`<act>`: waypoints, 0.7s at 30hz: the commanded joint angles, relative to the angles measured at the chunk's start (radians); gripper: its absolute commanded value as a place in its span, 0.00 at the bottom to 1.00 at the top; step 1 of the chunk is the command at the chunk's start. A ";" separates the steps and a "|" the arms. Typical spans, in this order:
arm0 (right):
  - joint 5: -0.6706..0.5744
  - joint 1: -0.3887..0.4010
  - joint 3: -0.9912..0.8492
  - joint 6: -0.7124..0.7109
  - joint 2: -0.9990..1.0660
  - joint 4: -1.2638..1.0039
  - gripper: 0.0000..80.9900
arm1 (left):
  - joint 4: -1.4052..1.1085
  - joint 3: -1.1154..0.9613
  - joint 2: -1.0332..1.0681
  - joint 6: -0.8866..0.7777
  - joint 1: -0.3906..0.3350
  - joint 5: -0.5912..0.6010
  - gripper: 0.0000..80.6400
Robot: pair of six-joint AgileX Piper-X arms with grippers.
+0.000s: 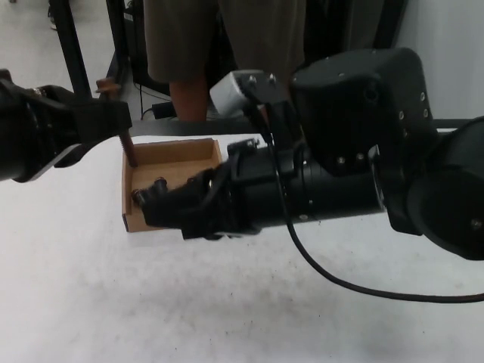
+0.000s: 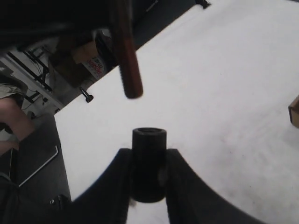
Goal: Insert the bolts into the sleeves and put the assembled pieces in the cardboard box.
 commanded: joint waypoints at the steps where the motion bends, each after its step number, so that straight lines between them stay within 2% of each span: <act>1: -0.015 -0.002 -0.005 0.013 -0.003 -0.081 0.00 | -0.024 -0.001 -0.010 -0.008 0.001 0.021 0.01; 21: -0.015 -0.002 -0.005 0.013 -0.003 -0.124 0.00 | -0.022 0.000 -0.010 -0.008 0.001 0.020 0.01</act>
